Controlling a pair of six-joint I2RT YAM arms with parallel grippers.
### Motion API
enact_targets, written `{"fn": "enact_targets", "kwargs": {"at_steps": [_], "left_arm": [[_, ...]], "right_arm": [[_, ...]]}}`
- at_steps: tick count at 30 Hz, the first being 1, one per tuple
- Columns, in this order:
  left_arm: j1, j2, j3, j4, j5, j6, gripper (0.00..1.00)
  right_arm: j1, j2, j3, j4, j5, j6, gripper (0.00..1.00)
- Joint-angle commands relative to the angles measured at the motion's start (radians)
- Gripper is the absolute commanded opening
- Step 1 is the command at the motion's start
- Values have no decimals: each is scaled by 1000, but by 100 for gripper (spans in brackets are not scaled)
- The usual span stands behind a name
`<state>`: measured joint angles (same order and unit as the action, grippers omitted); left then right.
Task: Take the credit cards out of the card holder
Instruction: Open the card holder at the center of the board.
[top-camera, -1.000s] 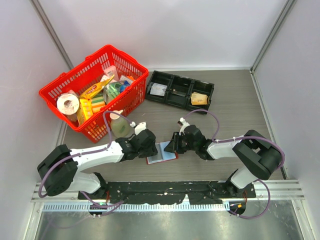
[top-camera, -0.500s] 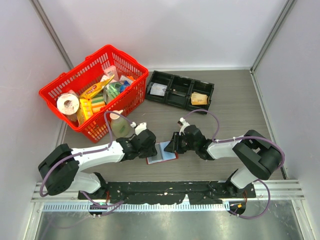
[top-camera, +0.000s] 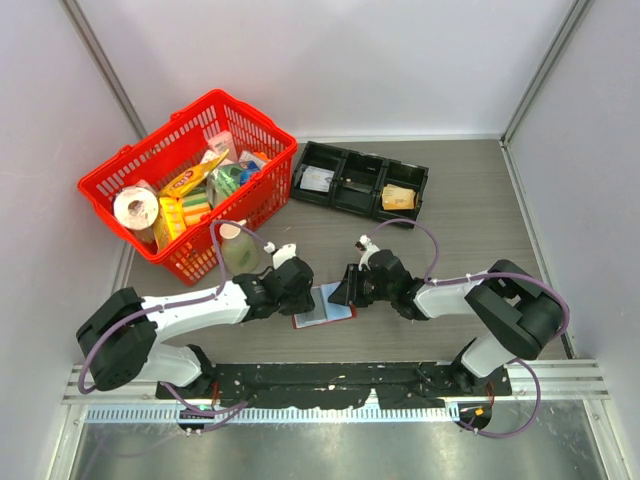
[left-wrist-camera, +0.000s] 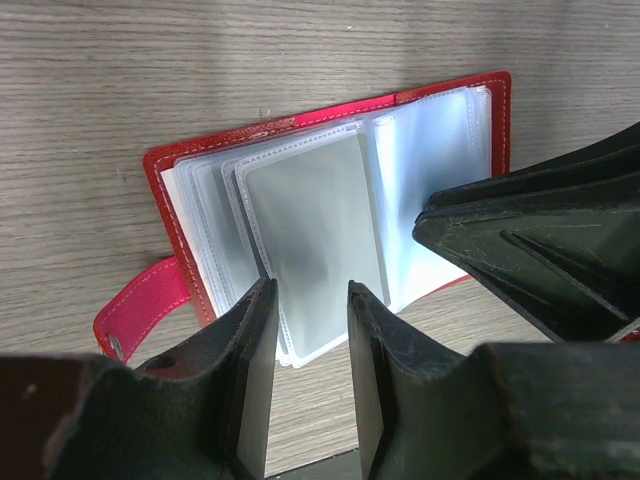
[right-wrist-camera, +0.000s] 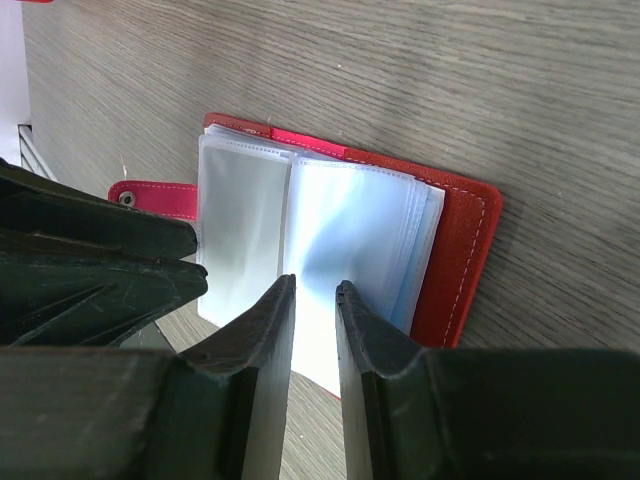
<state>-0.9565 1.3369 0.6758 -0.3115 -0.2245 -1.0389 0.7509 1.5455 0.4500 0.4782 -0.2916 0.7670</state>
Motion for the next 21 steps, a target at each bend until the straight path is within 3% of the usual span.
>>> {"fn": "enact_targets", "kwargs": {"at_steps": [1, 21], "left_arm": [[-7, -24, 47, 20, 7, 13, 36], [-11, -28, 5, 245, 96, -56, 37]], "right_arm": [[-2, 22, -22, -70, 16, -18, 29], [-2, -133, -80, -10, 68, -52, 33]]}}
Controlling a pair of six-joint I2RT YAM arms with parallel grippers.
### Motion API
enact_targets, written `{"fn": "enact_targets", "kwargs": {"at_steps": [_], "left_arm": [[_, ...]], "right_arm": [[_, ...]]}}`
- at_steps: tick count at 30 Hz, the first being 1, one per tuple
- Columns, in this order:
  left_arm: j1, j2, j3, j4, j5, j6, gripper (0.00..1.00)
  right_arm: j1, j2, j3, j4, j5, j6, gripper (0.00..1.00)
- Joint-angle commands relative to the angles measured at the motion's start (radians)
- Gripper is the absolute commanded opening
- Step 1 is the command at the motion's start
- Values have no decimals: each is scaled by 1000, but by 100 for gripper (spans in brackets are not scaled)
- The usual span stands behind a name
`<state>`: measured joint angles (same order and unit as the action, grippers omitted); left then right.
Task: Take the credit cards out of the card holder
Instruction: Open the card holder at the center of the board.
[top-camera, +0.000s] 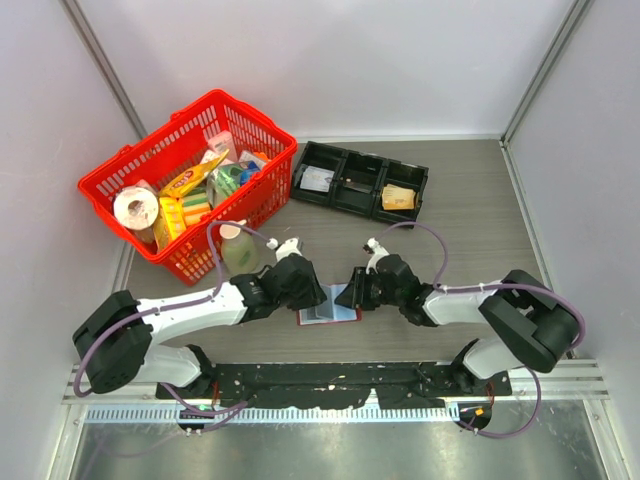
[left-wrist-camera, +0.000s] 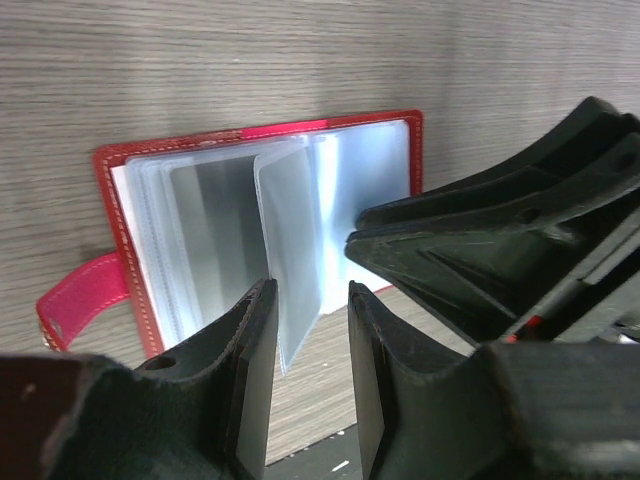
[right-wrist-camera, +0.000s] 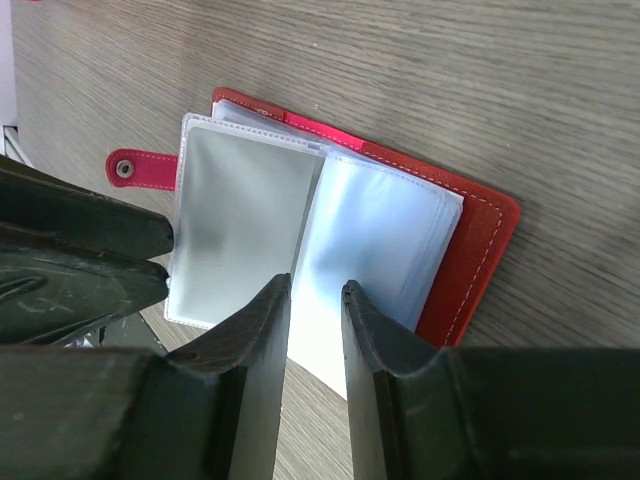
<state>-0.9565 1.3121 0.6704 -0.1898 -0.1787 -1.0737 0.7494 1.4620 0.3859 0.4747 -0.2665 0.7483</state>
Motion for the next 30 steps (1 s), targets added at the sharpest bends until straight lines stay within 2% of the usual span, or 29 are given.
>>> {"fn": "enact_targets", "kwargs": {"at_steps": [1, 6, 12, 16, 19, 24, 30], "left_arm": [[-14, 9, 18, 130, 56, -20, 37], [-36, 71, 46, 184, 91, -25, 37], [-71, 150, 109, 230, 116, -14, 37], [-91, 211, 165, 245, 133, -3, 37], [-97, 251, 204, 257, 146, -2, 38], [-106, 324, 282, 260, 153, 21, 38], [-105, 481, 408, 260, 173, 47, 38]], "right_arm": [[-2, -58, -18, -10, 55, -35, 33], [-1, -133, -51, -8, 118, -32, 33], [-1, -296, -117, -34, 263, -30, 33], [-1, -405, -153, -91, 441, -9, 33], [-1, -515, -174, -195, 539, 16, 33], [-2, -779, -182, -468, 803, 83, 37], [-1, -1024, -183, -613, 862, 43, 40]]}}
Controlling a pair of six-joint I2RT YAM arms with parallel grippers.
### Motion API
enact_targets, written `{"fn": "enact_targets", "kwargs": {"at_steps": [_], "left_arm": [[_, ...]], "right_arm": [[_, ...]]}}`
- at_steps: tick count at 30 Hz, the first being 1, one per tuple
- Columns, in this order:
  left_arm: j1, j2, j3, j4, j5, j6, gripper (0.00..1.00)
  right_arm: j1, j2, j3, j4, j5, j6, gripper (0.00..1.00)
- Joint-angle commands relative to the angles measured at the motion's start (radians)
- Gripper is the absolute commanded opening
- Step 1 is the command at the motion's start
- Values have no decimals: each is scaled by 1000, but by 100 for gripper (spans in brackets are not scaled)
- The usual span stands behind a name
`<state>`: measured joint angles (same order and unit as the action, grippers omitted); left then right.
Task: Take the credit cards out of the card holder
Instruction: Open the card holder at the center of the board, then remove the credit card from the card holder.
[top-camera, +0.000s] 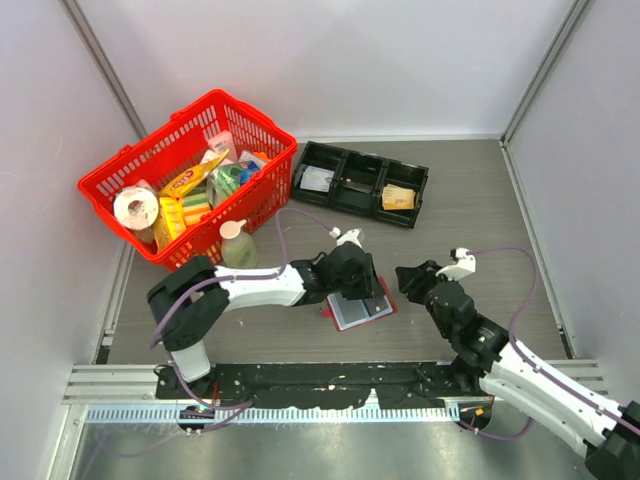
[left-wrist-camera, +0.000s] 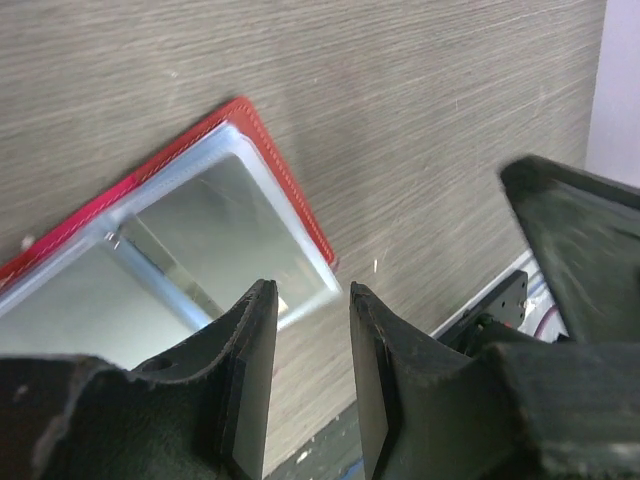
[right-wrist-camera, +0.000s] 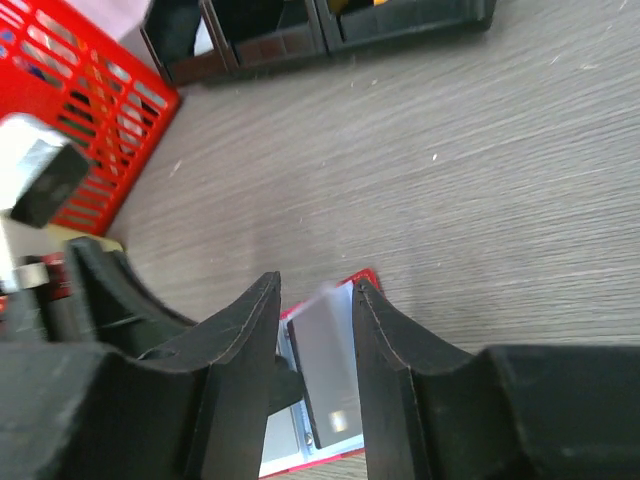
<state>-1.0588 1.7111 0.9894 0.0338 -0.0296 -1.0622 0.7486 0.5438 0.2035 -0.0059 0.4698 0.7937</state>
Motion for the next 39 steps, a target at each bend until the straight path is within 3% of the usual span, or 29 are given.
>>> {"fn": "enact_targets", "kwargs": {"at_steps": [1, 4, 8, 17, 24, 39], "left_arm": [[-3, 106, 106, 32, 25, 41, 38], [3, 151, 146, 17, 20, 54, 39], [29, 90, 112, 18, -10, 59, 41], [57, -119, -70, -31, -66, 65, 43], [59, -119, -150, -90, -29, 76, 38], [118, -76, -155, -330, -187, 223, 31]], "right_arm": [[0, -122, 0, -137, 106, -13, 41], [0, -134, 19, -141, 47, -57, 41], [-2, -75, 39, -106, -75, -97, 41], [-2, 233, 94, 40, -289, -134, 36], [-3, 425, 146, 81, -381, -123, 29], [-3, 628, 218, 112, -530, -120, 29]]}}
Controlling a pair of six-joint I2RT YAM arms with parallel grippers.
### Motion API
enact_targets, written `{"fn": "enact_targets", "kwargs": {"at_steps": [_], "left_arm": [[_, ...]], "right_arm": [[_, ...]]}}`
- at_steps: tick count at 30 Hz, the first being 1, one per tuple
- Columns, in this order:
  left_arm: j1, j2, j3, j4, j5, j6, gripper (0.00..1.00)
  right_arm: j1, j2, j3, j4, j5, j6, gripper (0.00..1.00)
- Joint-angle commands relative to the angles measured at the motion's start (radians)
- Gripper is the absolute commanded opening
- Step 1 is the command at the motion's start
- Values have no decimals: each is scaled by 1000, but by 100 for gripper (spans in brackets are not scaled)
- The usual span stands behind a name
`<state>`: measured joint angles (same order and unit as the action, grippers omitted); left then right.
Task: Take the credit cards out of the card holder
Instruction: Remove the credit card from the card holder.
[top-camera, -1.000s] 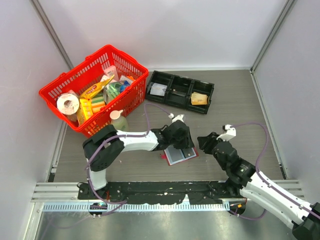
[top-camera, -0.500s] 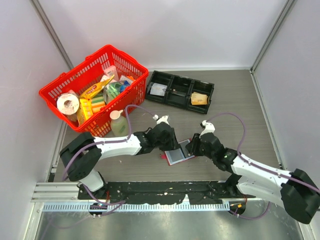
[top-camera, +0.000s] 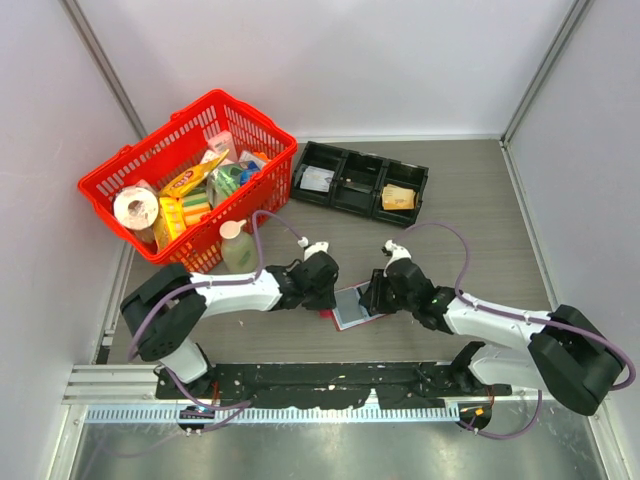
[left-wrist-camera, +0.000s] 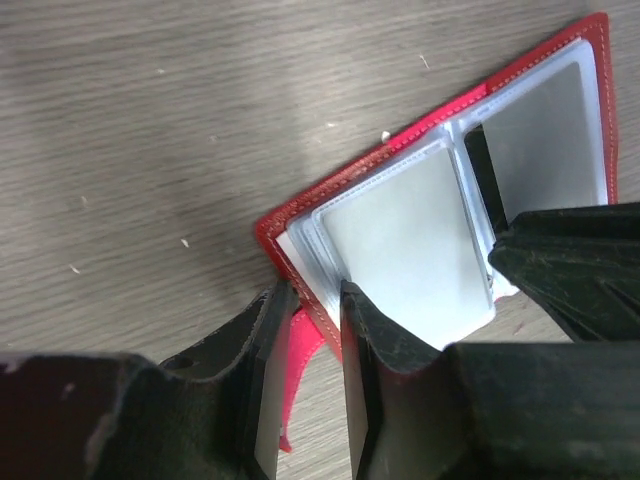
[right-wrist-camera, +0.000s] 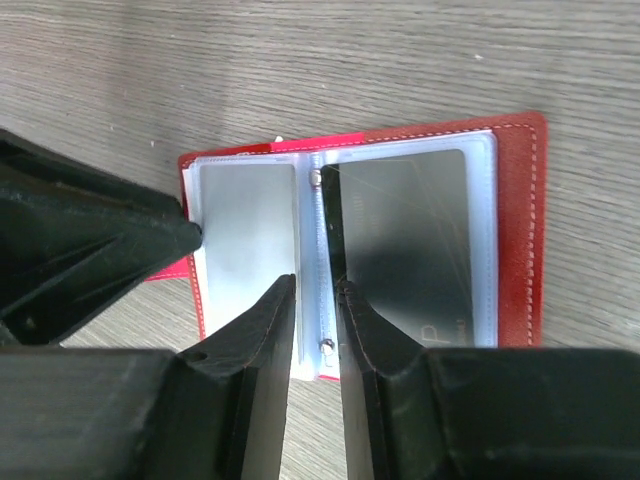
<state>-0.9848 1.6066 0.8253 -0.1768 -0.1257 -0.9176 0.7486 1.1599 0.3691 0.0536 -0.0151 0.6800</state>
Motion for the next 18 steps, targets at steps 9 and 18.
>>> {"fn": "enact_targets", "kwargs": {"at_steps": [9, 18], "left_arm": [[121, 13, 61, -165, -147, 167, 30], [62, -82, 129, -171, -89, 122, 45]], "right_arm": [[-5, -17, 102, -20, -10, -45, 29], [-124, -42, 76, -87, -26, -94, 29]]}}
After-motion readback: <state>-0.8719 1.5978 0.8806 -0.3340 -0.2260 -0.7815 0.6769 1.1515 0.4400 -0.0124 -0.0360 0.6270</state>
